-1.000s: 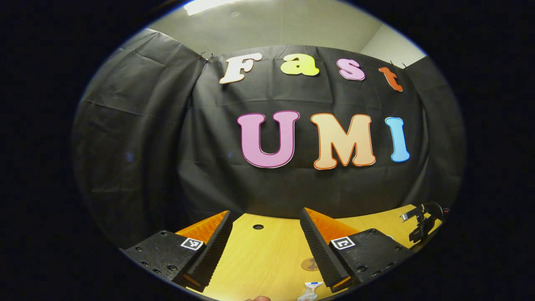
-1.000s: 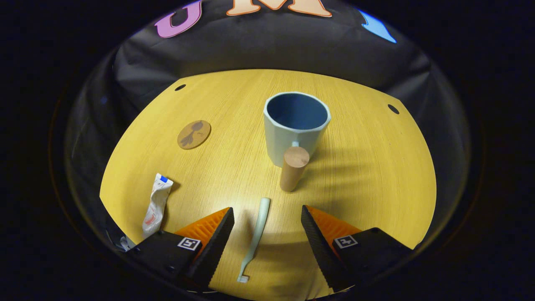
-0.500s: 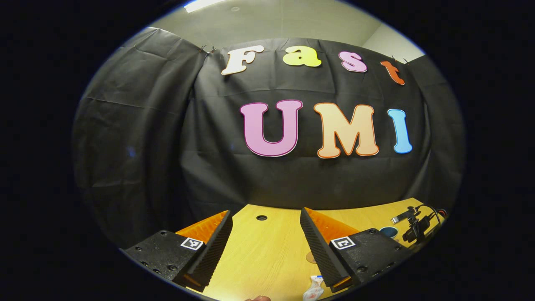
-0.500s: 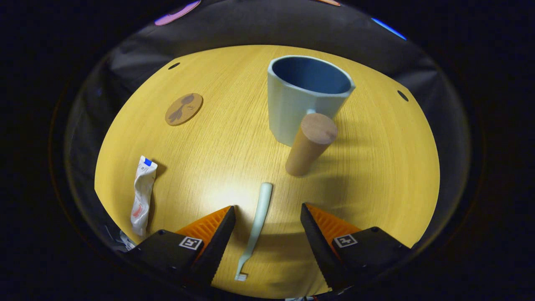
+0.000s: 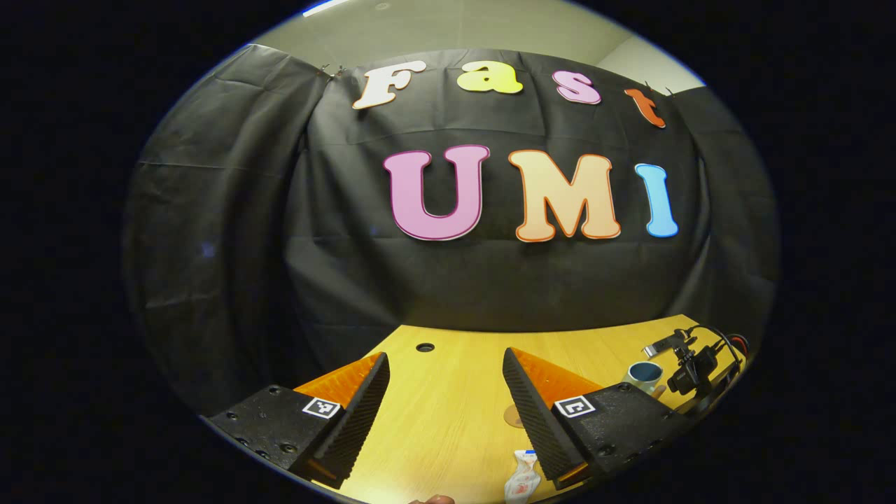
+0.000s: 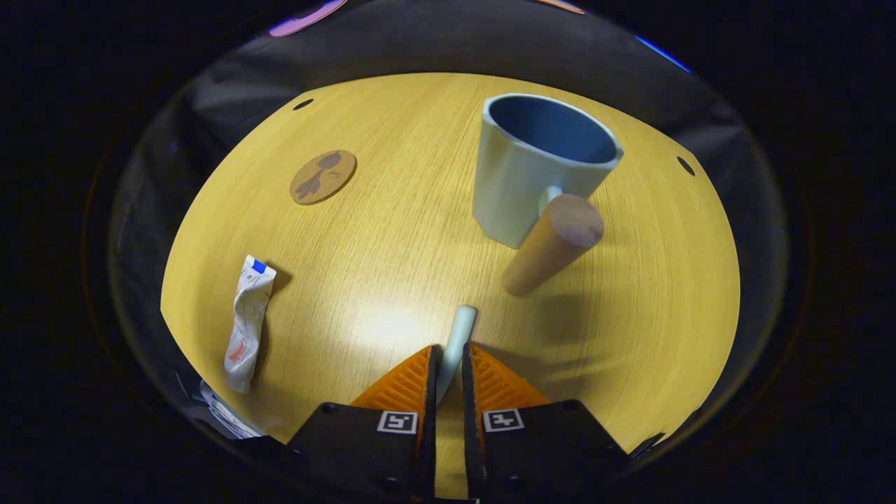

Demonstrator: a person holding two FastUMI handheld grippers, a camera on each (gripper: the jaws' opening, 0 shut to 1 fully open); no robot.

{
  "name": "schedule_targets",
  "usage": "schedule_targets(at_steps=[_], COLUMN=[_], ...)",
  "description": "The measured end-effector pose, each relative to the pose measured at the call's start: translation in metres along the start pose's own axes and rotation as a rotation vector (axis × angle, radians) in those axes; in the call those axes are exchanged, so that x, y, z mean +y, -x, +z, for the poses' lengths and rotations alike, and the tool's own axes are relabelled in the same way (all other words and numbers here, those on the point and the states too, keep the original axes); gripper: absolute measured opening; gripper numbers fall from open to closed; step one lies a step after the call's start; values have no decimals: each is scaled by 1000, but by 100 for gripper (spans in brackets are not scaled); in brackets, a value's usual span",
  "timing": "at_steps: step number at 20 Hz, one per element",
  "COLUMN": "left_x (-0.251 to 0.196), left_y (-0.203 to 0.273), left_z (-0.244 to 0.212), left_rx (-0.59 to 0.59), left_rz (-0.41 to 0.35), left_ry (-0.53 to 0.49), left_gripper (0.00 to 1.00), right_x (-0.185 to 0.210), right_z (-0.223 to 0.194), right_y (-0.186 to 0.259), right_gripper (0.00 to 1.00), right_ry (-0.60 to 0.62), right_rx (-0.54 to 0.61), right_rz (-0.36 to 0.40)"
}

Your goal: Put the toothbrush and toothpaste on the desktop into the cup, then pick up the cup and place it on the coaster on the desktop.

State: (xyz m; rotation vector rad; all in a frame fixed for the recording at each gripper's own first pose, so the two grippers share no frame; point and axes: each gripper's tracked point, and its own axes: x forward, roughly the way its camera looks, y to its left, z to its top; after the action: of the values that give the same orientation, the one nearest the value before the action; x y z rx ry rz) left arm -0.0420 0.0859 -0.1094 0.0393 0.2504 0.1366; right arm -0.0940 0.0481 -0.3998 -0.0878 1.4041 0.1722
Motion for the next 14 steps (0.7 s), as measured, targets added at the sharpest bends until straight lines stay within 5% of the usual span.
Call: schedule_targets(at_steps=[3,14], left_x=[-17,-72], left_y=[-2,-6], left_z=[-25,-127], left_rx=[68,379], left_rz=[-55,-212], left_ry=[-17,-43], left_gripper=[95,95], right_x=[-1,-1], right_z=[-1,0], right_y=[1,-1], right_gripper=[3,5], right_ry=[-67,-36], right_rx=[34,-42], right_rz=[55,53])
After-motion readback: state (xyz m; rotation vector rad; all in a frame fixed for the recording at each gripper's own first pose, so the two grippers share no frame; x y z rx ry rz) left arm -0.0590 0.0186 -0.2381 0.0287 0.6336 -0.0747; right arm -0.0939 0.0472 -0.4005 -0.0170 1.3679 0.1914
